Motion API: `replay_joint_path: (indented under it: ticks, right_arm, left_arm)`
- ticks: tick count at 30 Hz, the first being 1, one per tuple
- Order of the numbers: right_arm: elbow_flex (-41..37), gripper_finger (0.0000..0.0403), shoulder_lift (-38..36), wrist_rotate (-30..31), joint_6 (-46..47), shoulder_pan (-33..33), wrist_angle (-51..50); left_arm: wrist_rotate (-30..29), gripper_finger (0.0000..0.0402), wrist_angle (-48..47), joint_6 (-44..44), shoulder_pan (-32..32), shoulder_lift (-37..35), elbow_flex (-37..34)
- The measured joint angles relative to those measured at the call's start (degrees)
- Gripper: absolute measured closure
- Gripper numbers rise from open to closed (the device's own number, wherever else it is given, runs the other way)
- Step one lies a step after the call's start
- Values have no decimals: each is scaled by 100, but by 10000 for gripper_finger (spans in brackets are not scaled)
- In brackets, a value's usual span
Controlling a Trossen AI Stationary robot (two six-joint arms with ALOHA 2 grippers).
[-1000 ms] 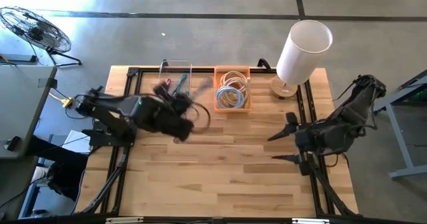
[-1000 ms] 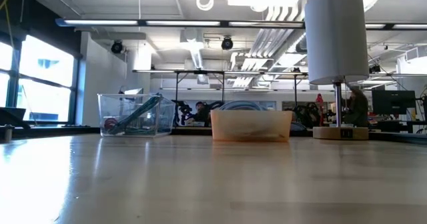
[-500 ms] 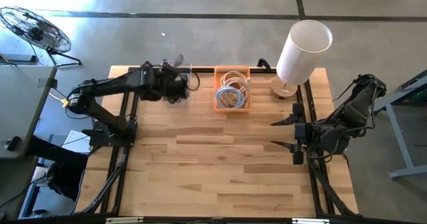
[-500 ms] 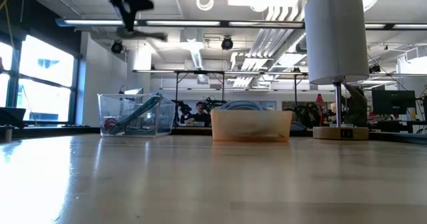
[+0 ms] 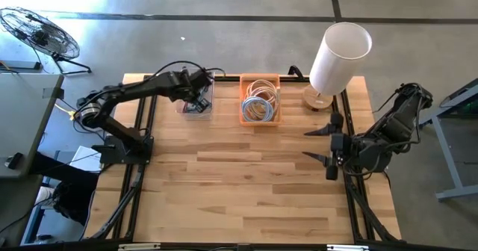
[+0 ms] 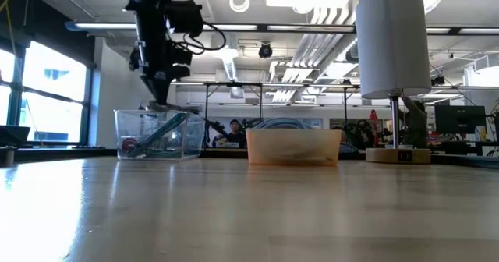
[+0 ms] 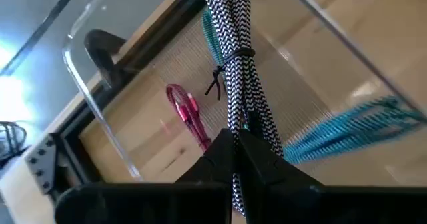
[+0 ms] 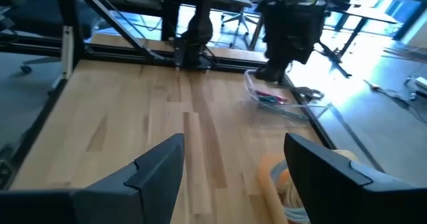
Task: Pick & Place USB Port
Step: Put the black and white charger cable into the transparent bin, then return to Home Position
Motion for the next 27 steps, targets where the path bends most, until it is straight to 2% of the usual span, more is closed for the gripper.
replay_joint_path:
  ticks: [2,7,12,22,25,27]
  right_arm:
    - [0,153,-10,96,0,0,-38]
    - [0,153,-12,206,6,0,-116]
    - [0,153,-12,340,0,0,-116]
    - [0,153,-12,514,-261,-2,-122]
    - [0,153,-18,732,-532,-2,101]
    - [4,154,-56,892,-1028,-2,432]
  left_arm:
    - [-22,401,88,-65,51,-2,-148]
    - [-304,399,-406,-119,114,-2,-186]
    - [-351,367,-383,-9,103,-2,-186]
    - [145,296,-163,255,87,-85,-186]
    - [323,290,50,629,-115,-248,-139]
    - [406,290,215,1072,-374,-476,-21]
